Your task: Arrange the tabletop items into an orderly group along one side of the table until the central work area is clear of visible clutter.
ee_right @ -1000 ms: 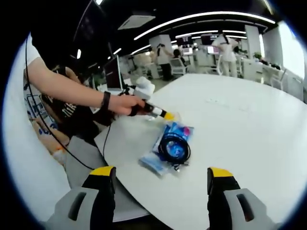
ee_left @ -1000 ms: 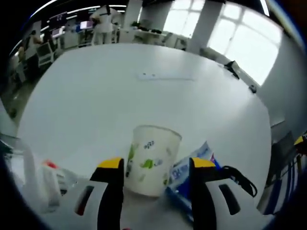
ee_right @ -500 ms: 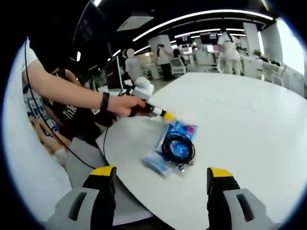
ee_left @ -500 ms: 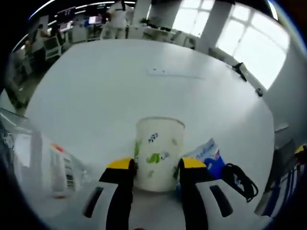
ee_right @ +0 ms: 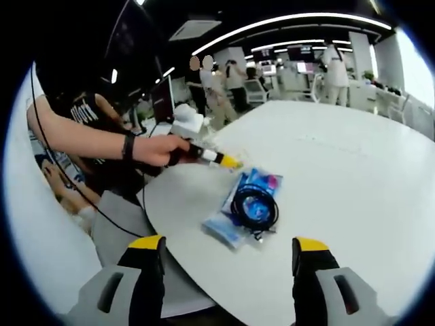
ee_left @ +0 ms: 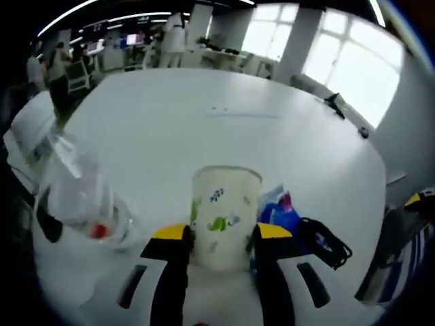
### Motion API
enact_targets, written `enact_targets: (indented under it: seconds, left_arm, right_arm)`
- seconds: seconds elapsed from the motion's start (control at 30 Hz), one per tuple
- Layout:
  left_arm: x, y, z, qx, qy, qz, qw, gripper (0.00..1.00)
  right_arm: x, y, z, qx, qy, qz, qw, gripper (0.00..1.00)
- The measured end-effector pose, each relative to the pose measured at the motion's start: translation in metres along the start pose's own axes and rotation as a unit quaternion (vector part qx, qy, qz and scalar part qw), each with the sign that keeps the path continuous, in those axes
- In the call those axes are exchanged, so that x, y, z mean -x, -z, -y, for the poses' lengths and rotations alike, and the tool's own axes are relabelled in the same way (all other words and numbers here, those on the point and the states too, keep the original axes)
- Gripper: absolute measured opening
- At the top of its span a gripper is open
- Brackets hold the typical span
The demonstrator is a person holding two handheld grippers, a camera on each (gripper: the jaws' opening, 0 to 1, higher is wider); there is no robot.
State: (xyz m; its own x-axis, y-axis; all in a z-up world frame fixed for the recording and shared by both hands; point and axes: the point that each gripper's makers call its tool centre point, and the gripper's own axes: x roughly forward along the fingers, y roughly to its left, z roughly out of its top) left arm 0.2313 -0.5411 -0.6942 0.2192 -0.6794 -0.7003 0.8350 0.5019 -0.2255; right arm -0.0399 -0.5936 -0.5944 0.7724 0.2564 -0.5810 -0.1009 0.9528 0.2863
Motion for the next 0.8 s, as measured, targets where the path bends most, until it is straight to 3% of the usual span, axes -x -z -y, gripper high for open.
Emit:
enact_targets:
  seconds: [0.27, 0.63, 0.8]
  left_arm:
    - [0.021, 0.024, 0.002, 0.0, 0.005, 0.009, 0.9999, 0.36]
    - [0.058, 0.071, 0.003, 0.01, 0.003, -0.002, 0.9999, 0.36]
    - [0.073, 0.086, -0.005, 0.048, 0.0, 0.003, 0.9988, 0.37]
  right_arm:
    - [-0.004, 0.001, -0.007, 0.01, -0.01, -0.001, 0.9999, 0.77]
    - [-0.009, 0.004, -0.019, 0.011, -0.022, 0.001, 0.9997, 0.76]
    - [-0.011, 0.005, -0.02, 0.011, -0.025, 0.001, 0.9996, 0.76]
